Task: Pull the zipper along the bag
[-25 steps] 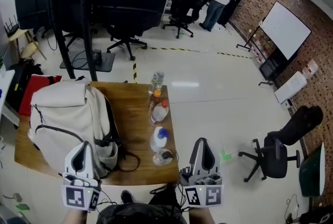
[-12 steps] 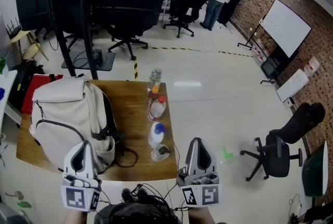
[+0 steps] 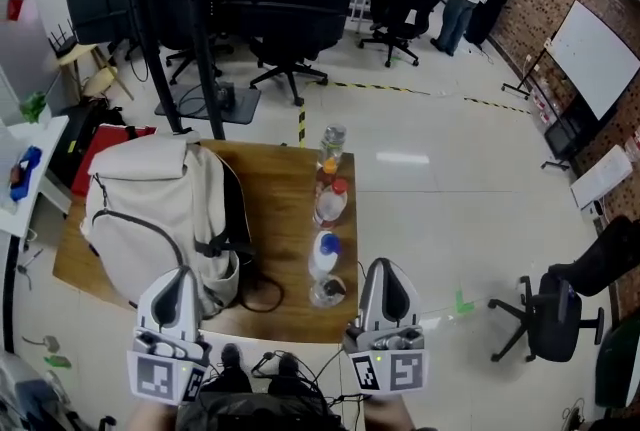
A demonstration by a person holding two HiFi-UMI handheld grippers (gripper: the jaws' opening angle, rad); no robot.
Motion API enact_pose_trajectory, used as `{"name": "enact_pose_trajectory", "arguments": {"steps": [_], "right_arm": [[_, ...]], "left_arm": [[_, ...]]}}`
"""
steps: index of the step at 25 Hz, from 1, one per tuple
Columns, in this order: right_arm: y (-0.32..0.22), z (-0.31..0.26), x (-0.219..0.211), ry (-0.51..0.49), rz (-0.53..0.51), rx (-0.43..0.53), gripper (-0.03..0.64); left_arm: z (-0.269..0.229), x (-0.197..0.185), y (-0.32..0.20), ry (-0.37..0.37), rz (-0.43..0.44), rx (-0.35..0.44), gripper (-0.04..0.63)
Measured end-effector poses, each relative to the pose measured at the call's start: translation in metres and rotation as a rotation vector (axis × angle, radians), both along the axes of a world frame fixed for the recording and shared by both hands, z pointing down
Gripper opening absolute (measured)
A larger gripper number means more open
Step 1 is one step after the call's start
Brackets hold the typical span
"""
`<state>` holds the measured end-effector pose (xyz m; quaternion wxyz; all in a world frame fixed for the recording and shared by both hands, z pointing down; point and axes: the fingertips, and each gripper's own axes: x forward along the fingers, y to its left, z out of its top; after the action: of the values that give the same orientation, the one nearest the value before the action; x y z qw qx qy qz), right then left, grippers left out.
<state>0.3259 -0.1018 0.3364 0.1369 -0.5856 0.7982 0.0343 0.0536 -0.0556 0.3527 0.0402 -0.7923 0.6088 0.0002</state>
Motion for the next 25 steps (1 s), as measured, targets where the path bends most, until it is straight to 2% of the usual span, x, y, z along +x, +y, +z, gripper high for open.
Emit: {"name": "enact_pose_trajectory", "arguments": {"steps": [6,11,18,25], "right_arm": [[0.002,0.001,-0.051,0.02,-0.013,-0.002,0.006],[-0.001,-0.002,-0.101,0.026,0.059,0.009,0.006],[-0.003,-0.001,-0.226,0.067,-0.011,0.016,0.006],[-0.009,0.011,-0.336,0.096,-0.097,-0.008,0.006]], "left_arm": [[-0.002,-0.059,-0.008,0.006,-0.038,0.011,0.025],[-0.001,-0.117,-0.023,0.013,0.015,0.026,0.025],[0.012,-0.201,-0.036,0.035,0.063,0.013,0.025],[0.018,-0.274,-0.047,0.049,0.068,0.002,0.025]]}}
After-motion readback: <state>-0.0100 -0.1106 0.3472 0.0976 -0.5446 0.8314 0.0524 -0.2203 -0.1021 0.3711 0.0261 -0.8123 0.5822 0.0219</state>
